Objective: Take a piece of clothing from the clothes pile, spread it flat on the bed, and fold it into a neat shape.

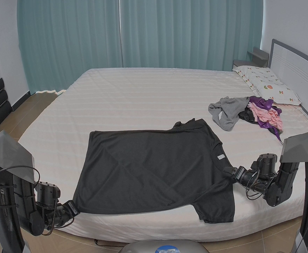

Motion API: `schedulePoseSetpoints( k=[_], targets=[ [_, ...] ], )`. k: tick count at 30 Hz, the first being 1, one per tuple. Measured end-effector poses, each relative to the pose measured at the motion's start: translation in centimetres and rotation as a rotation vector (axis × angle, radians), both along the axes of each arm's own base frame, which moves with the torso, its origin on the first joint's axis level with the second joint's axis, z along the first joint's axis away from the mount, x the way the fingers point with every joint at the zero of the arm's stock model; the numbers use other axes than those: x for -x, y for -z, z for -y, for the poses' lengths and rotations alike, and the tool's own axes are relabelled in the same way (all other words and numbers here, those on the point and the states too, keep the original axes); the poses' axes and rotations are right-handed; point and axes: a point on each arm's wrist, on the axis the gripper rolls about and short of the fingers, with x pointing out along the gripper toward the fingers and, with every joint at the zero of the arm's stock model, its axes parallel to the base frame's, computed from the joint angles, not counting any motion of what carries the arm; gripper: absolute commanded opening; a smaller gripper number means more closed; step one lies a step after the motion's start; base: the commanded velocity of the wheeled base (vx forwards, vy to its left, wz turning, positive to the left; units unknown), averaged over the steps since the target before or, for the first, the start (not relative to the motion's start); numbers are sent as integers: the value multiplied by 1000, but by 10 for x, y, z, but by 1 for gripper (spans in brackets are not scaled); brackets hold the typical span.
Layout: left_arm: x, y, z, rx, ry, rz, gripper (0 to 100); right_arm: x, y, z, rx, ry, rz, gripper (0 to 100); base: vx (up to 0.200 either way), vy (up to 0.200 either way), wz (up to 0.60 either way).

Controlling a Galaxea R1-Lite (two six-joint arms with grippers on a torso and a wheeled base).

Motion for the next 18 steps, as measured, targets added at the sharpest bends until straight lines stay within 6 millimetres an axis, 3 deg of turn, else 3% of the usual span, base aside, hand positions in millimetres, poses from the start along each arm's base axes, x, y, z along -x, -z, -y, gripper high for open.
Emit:
schedulePoseSetpoints(
  k=[12,18],
  targets=[
    [1,3,0,-2,0,-18,0,60,-13,15,27,-204,-38,100,0,0,0],
    [3,4,0,8,6,-25,0,75,-1,16,33,-258,-69,100,0,0,0]
  ],
)
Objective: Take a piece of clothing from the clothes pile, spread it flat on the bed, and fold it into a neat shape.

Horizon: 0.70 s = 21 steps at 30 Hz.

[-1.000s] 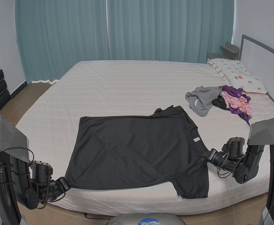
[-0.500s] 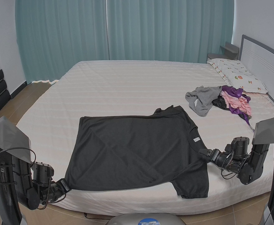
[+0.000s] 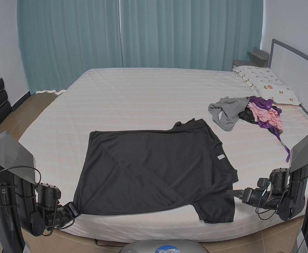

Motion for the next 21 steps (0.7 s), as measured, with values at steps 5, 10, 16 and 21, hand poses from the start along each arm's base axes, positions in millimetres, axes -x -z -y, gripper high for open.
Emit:
schedulePoseSetpoints(
  k=[5,10,16,21],
  targets=[
    [0,0,0,2,1,-2,0,1,9,-3,-2,-20,-30,100,0,0,0],
    [0,0,0,3,2,-2,0,-7,15,-7,-12,-31,-23,100,0,0,0],
    [0,0,0,2,3,-3,0,-11,19,-11,-13,-43,-24,0,0,0,0],
    [0,0,0,3,2,-3,0,-9,21,-11,-10,-41,-38,0,0,0,0]
  ],
)
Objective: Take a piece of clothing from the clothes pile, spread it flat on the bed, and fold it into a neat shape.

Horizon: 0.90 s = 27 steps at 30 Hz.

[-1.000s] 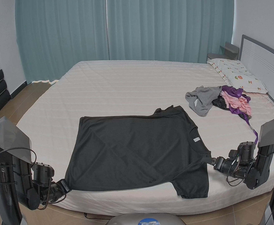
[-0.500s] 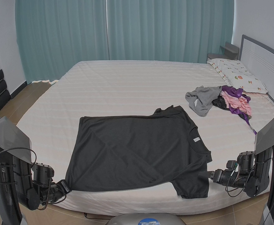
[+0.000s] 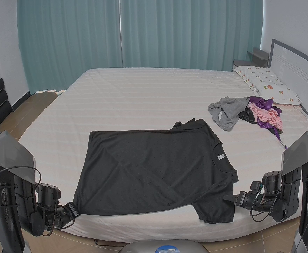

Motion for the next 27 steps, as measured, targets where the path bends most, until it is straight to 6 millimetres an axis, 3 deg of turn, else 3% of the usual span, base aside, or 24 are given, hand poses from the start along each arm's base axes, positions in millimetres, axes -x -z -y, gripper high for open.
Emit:
schedulePoseSetpoints(
  k=[7,19,27],
  targets=[
    [0,0,0,2,0,1,0,8,-2,5,8,22,-27,0,0,0,0],
    [3,-2,-2,34,18,-6,0,41,-20,12,5,15,-79,0,0,0,0],
    [4,-5,-7,29,6,5,0,48,-26,12,6,15,-119,0,0,0,0]
  ],
)
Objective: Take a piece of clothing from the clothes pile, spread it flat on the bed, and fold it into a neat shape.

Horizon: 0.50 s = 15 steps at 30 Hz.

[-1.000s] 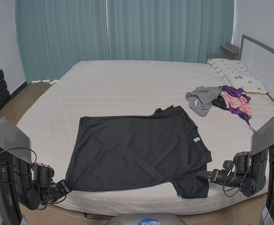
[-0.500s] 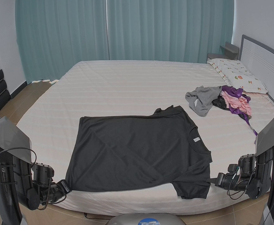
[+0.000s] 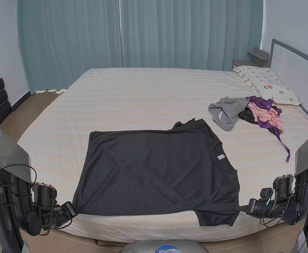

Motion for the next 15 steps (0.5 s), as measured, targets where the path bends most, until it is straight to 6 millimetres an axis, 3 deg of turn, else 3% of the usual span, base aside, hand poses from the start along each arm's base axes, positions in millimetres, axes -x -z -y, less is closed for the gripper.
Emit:
schedulePoseSetpoints(
  k=[15],
  targets=[
    [2,-1,-2,-52,35,10,0,29,-14,4,146,-79,-143,0,0,0,0]
  ],
)
